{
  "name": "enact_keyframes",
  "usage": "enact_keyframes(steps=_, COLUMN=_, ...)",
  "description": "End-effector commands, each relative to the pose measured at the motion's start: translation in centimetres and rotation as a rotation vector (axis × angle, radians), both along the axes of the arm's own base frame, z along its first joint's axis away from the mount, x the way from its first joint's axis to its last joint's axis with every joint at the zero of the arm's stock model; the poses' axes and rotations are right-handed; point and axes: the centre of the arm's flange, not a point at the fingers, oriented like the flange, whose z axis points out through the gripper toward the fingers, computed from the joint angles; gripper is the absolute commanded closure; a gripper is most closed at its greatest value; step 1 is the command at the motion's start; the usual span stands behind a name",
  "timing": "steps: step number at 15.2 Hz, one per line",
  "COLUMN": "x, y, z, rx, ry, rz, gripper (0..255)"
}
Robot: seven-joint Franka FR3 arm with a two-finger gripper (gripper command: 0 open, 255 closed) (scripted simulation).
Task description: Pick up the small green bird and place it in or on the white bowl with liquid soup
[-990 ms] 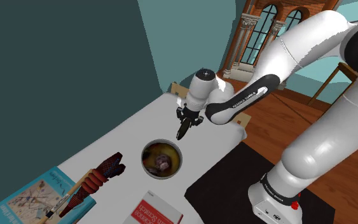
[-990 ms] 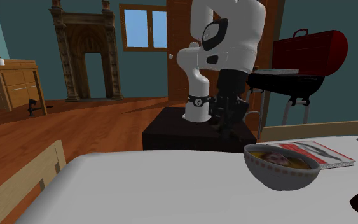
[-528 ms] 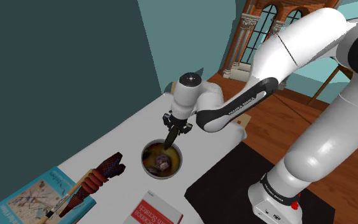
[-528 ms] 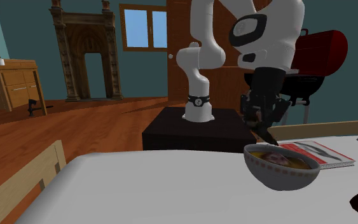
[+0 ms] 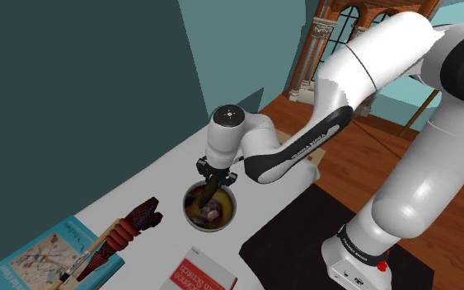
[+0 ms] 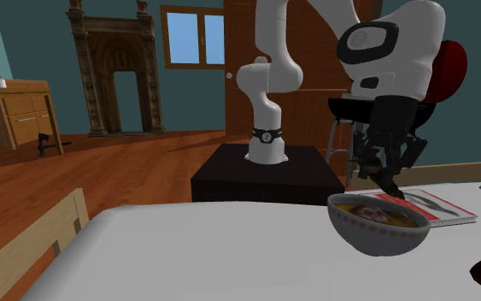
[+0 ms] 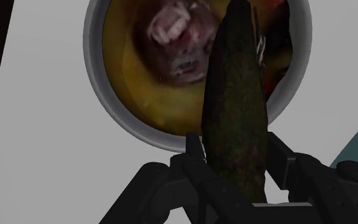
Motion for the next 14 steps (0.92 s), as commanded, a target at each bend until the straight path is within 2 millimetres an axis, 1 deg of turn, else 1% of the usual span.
enact_keyframes(steps=1, x=0.1, y=0.2, z=-1.0, rx=0.000, ry=-0.001, rz=-0.001, gripper=255)
enact_keyframes(steps=10, x=0.1, y=0.2, z=-5.7, rx=0.000, ry=-0.001, rz=-0.001, gripper=255)
enact_keyframes(steps=11, x=0.1, y=0.2, z=-6.5, rx=0.000, ry=-0.001, rz=-0.001, gripper=255)
enact_keyframes(steps=14, x=0.1, y=0.2, z=-6.5, rx=0.000, ry=-0.001, rz=-0.001, gripper=255)
